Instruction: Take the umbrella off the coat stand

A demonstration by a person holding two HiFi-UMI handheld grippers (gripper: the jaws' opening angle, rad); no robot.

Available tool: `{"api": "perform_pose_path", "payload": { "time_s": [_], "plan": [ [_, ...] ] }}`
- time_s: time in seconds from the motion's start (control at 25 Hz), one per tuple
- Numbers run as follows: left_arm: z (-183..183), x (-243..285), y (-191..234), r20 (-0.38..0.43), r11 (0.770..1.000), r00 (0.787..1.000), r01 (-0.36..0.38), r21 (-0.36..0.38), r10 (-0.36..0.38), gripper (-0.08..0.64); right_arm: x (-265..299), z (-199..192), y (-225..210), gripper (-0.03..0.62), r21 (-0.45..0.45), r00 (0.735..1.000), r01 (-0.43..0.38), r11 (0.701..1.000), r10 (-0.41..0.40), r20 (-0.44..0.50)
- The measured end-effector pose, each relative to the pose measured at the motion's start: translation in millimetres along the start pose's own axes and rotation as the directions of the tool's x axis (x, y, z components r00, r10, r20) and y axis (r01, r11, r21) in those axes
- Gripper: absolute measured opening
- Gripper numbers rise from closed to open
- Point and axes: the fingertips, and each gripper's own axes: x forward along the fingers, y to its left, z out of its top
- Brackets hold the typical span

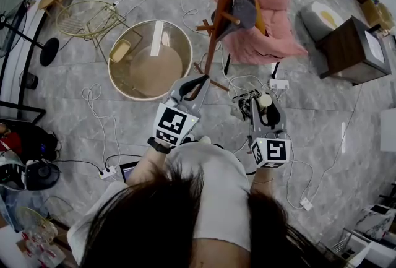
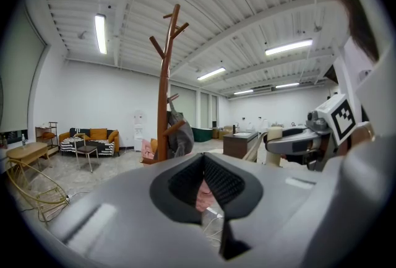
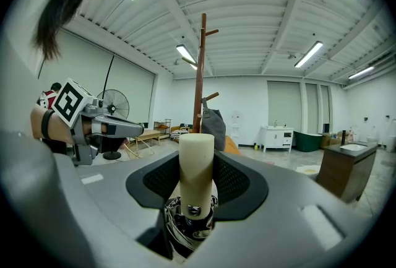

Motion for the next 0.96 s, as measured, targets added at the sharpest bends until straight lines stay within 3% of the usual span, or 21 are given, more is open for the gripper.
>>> {"api": "perform_pose_path", "payload": {
  "time_s": [0.96],
  "plan": [
    [-2.3,-7.8,6.0,-0.009,1.000,1.000,-0.016,-0.002,0.016,0.058,-0.8,3.4,1.4,0.155,0.013,1.000,0.005,1.000,-0.005,0.006]
  ]
}}
